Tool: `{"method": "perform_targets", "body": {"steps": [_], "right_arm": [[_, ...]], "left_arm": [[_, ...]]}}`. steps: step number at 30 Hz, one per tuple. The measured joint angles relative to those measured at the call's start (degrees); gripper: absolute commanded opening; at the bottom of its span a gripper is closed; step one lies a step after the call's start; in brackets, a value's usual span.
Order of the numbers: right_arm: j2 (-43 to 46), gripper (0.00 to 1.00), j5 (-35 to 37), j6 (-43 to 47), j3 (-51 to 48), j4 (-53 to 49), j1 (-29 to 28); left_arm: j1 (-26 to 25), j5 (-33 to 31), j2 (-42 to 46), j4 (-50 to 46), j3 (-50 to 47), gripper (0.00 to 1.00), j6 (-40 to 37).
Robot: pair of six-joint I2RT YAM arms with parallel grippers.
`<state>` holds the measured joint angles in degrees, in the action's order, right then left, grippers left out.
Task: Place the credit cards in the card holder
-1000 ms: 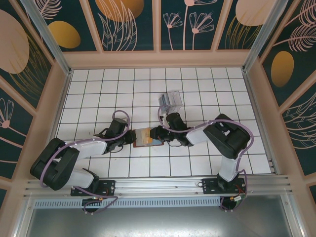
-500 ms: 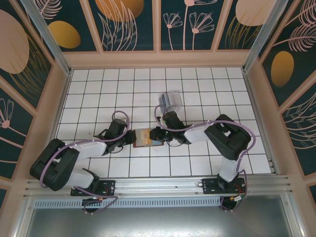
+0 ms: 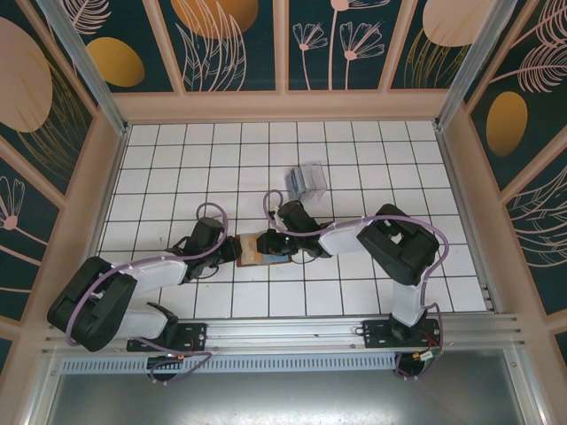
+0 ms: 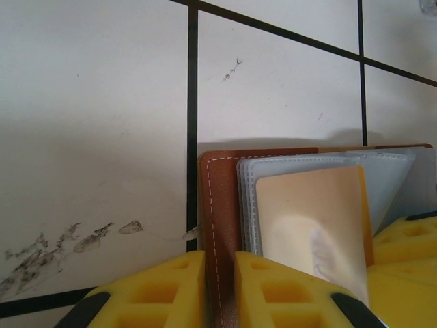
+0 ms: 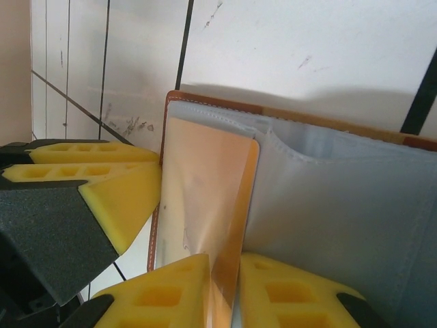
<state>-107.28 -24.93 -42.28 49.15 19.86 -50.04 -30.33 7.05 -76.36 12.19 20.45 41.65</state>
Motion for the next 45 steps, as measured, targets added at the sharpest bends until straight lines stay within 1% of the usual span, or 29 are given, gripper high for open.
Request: {"method": "perform_targets", "body": {"steps": [4, 7, 12, 15, 20, 24, 29, 30, 34, 37, 40, 45], "right_arm": [[1.73, 0.29, 1.4, 0.48, -0.22, -2.36, -0.07], [3.8, 0.29, 2.73, 1.49, -0.74, -4.46, -0.15], [4.59, 0.17, 3.28, 1.88, -1.07, -5.55, -0.17], [3.56, 0.15, 2.1, 1.4, -1.22, -4.52, -0.2], [1.2, 0.18, -0.28, 0.39, -0.94, -1.86, -0.15], [0.59, 0.21, -1.22, 0.39, 0.02, -2.1, -0.15], [0.79, 0.25, -1.22, 1.38, 0.37, -2.8, -0.17], [1.16, 0.27, -0.98, 1.55, 0.37, -3.32, -0.17], [5.22, 0.4, 1.88, 2.32, -0.39, -6.99, -0.17], [9.62, 0.43, 5.51, 3.08, -1.09, -10.47, -0.15], [13.31, 0.43, 9.42, 3.69, -1.7, -13.29, -0.15], [15.63, 0.49, 15.67, 4.87, -2.56, -18.18, -0.15]], "left_arm": [[-0.04, 0.72, -0.02, -0.02, 0.0, 0.21, 0.0], [-0.13, 1.33, -0.02, 0.0, 0.0, 0.21, -0.02], [-0.22, 1.55, -0.02, 0.04, 0.0, 0.19, 0.02], [-0.22, 1.68, -0.26, 0.35, 0.02, 0.18, 0.02], [-0.22, 1.46, -0.74, 0.74, 0.02, 0.18, 0.09], [-0.11, 0.81, -0.66, 0.66, 0.0, 0.23, 0.24], [-0.13, -0.7, 1.99, -0.79, -0.11, 0.25, 0.22], [-0.13, -0.92, 2.91, -1.09, -0.11, 0.27, 0.17], [-0.33, -2.8, 6.93, -3.3, -0.07, 0.29, 0.0], [-0.33, -3.23, 9.07, -4.31, -0.07, 0.29, 0.0], [-0.35, -3.02, 10.01, -5.68, -0.09, 0.3, 0.0], [-0.33, -1.36, 10.27, -6.4, -1.31, 0.35, 0.42]]}}
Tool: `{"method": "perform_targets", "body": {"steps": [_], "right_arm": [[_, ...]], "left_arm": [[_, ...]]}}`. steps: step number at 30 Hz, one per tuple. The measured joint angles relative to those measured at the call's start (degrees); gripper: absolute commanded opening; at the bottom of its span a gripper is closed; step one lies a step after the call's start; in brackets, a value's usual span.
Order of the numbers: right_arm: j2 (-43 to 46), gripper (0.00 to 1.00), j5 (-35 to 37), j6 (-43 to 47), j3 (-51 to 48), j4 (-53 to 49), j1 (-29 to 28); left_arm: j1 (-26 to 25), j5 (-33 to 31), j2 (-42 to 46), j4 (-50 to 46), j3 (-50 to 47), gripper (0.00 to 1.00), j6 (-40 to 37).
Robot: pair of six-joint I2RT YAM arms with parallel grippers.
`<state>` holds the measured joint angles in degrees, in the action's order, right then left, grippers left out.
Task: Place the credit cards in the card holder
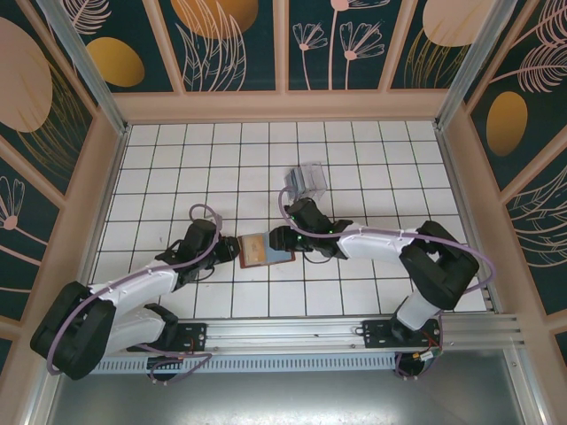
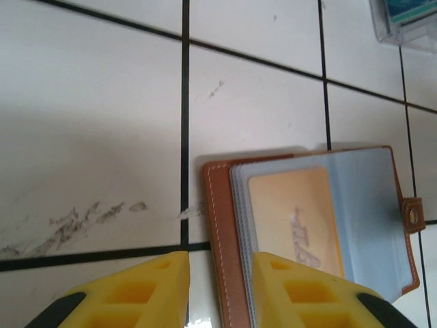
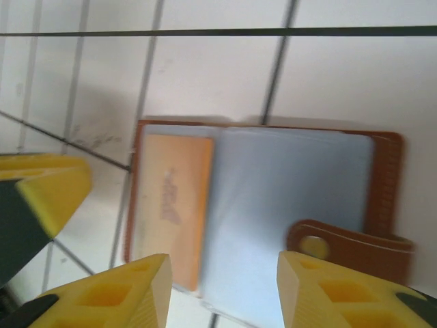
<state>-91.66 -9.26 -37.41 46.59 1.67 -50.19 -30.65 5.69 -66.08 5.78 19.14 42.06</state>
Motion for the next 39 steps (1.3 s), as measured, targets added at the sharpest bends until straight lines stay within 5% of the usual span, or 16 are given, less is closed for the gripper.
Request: {"method": "perform_targets", "body": {"steps": [18, 24, 29, 39], "right_arm": [[-3.32, 0.61, 2.47, 3.08, 0.92, -5.27, 0.0], [1.81, 0.64, 4.85, 2.29, -3.76, -5.16, 0.0], [7.8, 0.62, 4.94, 0.63, -9.86, -4.66, 0.15], [3.15, 0.57, 0.17, 1.14, -9.53, 0.98, 0.55]], "left_arm": [[-0.02, 5.03, -3.96, -0.83, 0.42, 0.45, -0.02], [-0.02, 5.92, -3.96, -1.33, 1.62, 0.53, -0.63], [-0.02, 9.38, -5.27, -1.36, 1.92, 0.54, -0.66], [0.7, 11.89, -6.51, 1.07, 1.09, 0.53, 0.24]]}}
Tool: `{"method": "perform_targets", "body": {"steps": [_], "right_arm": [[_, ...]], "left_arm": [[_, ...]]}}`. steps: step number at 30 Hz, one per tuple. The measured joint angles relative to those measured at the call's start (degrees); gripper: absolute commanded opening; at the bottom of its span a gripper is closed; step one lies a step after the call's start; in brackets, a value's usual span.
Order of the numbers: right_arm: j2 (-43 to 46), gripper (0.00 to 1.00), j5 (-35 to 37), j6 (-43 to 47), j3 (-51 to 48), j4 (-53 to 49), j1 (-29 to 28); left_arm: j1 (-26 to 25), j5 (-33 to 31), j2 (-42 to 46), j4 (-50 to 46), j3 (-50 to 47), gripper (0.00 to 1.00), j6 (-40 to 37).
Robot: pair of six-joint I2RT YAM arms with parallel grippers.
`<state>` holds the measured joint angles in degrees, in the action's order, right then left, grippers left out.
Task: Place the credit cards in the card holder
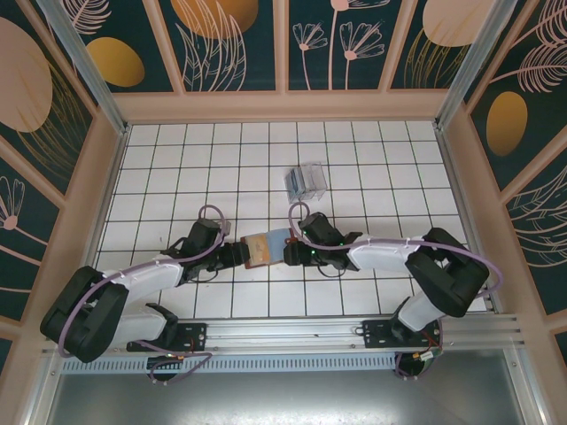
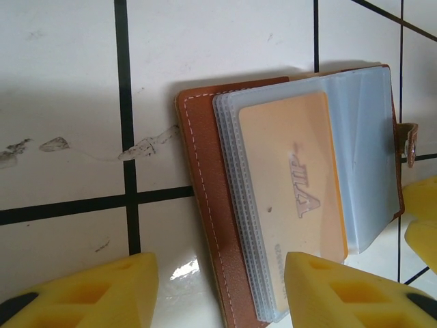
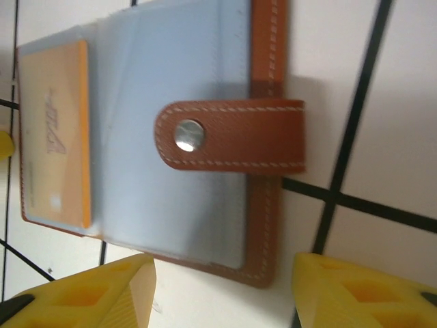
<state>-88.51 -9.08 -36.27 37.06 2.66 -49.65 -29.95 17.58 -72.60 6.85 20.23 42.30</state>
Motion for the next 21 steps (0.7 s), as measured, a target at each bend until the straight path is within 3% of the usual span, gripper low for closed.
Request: {"method": "perform_targets", "body": {"steps": [4, 14, 21], "right_arm": [[-1.03, 0.56, -0.92, 0.24, 0.37, 1.66, 0.07], [-4.98, 0.44, -4.76, 1.25, 1.49, 7.54, 0.2], [-8.26, 0.4, -8.07, 0.81, 4.09, 9.53, -0.85]], "left_arm": [[0.02, 0.11, -0.79, 0.11, 0.22, 0.53, 0.0], [0.39, 0.96, -2.91, 1.55, 1.16, 0.44, 1.7], [-0.74, 2.84, -0.37, 2.01, 1.33, 0.4, 1.51]]}}
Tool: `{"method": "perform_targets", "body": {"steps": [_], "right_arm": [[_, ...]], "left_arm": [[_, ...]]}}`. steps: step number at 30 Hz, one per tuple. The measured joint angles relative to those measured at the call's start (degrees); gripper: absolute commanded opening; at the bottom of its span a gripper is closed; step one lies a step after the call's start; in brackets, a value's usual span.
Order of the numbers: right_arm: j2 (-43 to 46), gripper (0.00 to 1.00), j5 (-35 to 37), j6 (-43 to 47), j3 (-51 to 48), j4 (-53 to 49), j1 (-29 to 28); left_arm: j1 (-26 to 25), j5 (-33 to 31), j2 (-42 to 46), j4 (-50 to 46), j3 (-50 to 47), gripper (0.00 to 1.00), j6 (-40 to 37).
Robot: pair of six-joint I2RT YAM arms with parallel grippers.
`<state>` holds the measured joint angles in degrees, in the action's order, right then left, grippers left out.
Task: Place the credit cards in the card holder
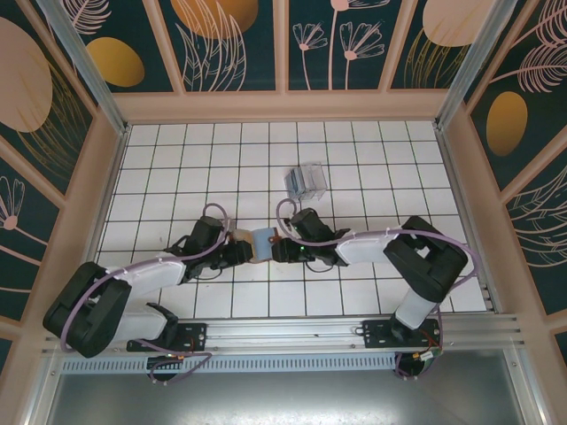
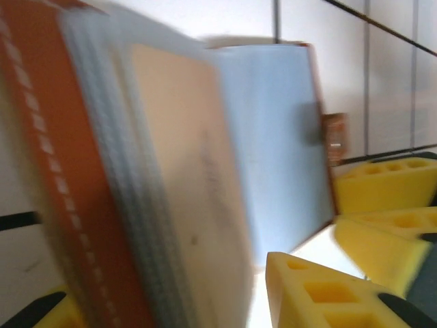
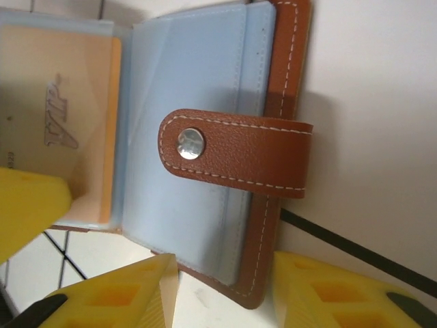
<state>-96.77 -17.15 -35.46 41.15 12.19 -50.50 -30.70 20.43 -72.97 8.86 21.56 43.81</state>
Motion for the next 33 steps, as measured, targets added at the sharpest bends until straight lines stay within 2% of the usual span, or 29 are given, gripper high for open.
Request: {"method": "perform_targets", "body": {"steps": [5, 9, 12, 17, 19, 22, 25, 33], "right_arm": [[-1.25, 0.42, -2.62, -1.22, 0.59, 2.45, -1.77], [-1.27, 0.46, -2.95, -2.78, -0.13, 5.55, -1.84], [-1.27, 0.46, -3.37, -3.98, -1.07, 7.26, -1.84], [-1.27, 0.46, -3.56, -5.25, -2.23, 8.83, -1.77], [-1.27, 0.45, -3.56, -5.66, -2.99, 10.34, -1.7], [-1.11, 0.45, -3.54, -6.45, -4.04, 12.2, -1.44], [-0.55, 0.42, -3.52, -7.13, -5.7, 14.32, -1.33], [8.07, 0.45, -0.52, -8.57, -11.87, 13.25, -0.94]], "left_arm": [[0.02, -0.55, 6.49, 1.31, -0.04, 0.39, -0.02], [0.02, -1.6, 8.31, 3.93, -0.26, 0.37, -0.04], [0.02, -1.51, 6.78, 4.94, -0.2, 0.36, -0.85], [-0.2, -1.25, -2.32, 3.69, 3.96, 0.32, -4.15], [-0.5, -1.16, -5.77, 3.19, 6.01, 0.35, -5.35], [-0.94, -0.46, -8.59, 2.86, 8.44, 0.5, -6.93], [-1.46, 1.84, -9.05, 3.15, 8.98, 0.56, -7.58], [-2.01, 4.63, -6.56, 6.12, 6.01, 0.61, -7.37]]}}
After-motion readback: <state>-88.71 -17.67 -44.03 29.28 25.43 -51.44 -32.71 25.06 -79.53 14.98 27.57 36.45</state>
